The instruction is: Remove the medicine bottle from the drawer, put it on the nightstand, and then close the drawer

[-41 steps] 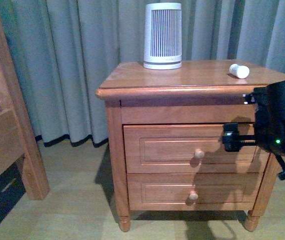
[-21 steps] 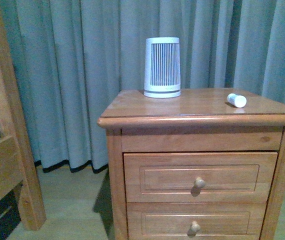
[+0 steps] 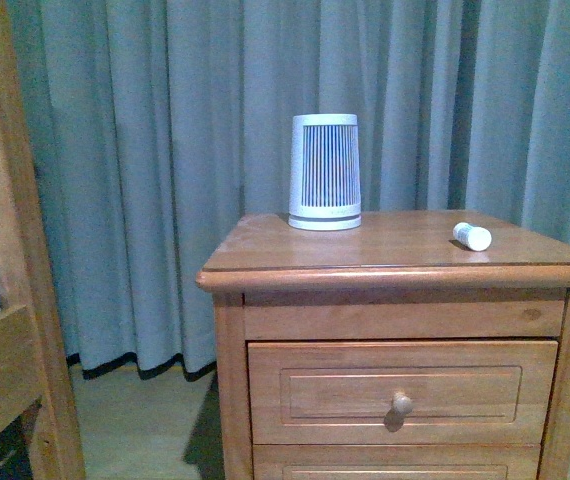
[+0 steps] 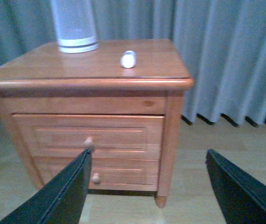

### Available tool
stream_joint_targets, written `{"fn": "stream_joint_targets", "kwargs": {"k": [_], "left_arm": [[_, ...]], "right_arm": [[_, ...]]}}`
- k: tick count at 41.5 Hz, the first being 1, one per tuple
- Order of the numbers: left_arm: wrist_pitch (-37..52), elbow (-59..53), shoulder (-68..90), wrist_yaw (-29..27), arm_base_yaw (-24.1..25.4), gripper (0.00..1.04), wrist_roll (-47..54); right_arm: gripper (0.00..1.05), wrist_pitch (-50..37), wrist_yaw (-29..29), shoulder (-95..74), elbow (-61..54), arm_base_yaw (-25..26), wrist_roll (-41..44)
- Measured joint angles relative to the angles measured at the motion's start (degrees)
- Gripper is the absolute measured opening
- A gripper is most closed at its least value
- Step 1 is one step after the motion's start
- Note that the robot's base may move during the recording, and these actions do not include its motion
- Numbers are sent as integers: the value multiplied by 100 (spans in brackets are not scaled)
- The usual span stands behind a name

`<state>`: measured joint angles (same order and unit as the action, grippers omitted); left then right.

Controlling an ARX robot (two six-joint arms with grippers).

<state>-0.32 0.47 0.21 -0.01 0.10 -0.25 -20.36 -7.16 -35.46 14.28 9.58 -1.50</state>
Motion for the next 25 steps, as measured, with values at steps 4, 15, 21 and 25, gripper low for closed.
{"fn": "stream_joint_targets", "kwargs": {"k": [4, 15, 21, 25], "left_arm": [[0, 0, 0, 0, 0, 98, 0], [0, 0, 0, 0, 0, 98, 0], [0, 0, 0, 0, 0, 98, 0], [0, 0, 0, 0, 0, 98, 0]], "right_arm": [[57, -70, -79, 286, -297, -149, 81], [3, 101, 654, 1008, -841, -916, 120], [3, 293, 697, 1370, -1021, -938, 131], [3, 431, 697, 1604, -1102, -938, 131]]}}
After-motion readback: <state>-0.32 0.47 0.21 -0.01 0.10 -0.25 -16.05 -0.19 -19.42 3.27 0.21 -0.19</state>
